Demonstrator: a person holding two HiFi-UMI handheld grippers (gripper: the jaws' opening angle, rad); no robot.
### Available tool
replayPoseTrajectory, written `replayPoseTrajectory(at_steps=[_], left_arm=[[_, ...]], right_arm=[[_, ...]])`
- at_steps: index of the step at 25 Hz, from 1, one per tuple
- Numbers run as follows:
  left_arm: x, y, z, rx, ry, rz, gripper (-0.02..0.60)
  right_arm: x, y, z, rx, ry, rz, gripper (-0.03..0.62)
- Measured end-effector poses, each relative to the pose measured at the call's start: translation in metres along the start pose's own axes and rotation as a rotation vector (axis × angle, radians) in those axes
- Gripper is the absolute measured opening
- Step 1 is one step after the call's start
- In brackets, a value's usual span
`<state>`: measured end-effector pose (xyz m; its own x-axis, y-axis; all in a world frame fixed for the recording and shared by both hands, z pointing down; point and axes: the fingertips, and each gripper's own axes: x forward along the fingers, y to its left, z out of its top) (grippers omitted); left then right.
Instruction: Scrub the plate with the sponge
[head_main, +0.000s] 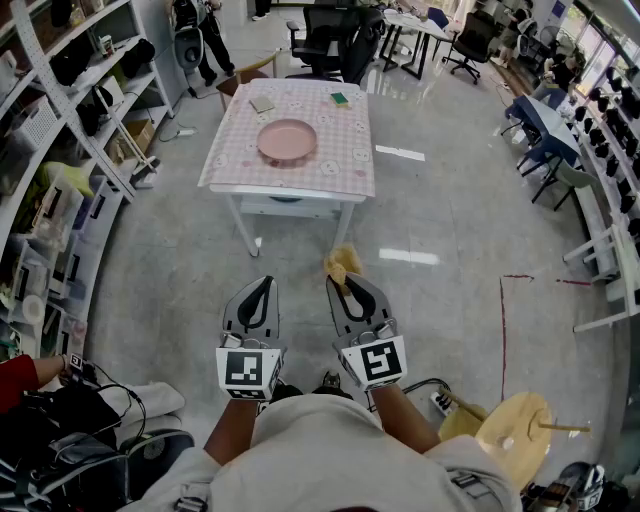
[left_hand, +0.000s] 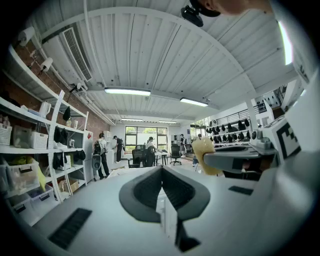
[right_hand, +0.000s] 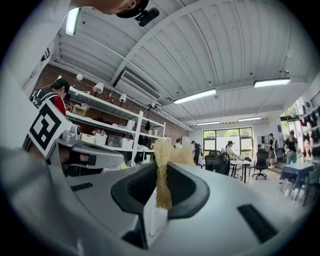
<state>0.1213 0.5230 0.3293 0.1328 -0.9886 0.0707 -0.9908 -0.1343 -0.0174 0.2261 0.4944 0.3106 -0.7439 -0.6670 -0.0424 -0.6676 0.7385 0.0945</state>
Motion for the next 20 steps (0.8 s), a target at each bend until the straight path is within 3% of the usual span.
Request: replayPoseTrajectory(at_steps=[12, 17, 20], left_arm=[[-0.011, 0.021, -0.010, -0.024, 0.019, -0.002, 0.012], [-0.012, 0.035, -0.023, -0.033, 0.054, -0.017, 0.072], [-0.015, 0.047, -0.031, -0.048, 0.063, -0.025, 0.071]], right_arm=[[0.012, 0.009, -0.007, 0.016, 0.013, -0.024, 0.058], [0.024, 0.022, -0.011, 0.025, 0.015, -0.011, 0.057], [0.029, 0.027, -0.017, 0.013, 0.029, -0.035, 0.057]])
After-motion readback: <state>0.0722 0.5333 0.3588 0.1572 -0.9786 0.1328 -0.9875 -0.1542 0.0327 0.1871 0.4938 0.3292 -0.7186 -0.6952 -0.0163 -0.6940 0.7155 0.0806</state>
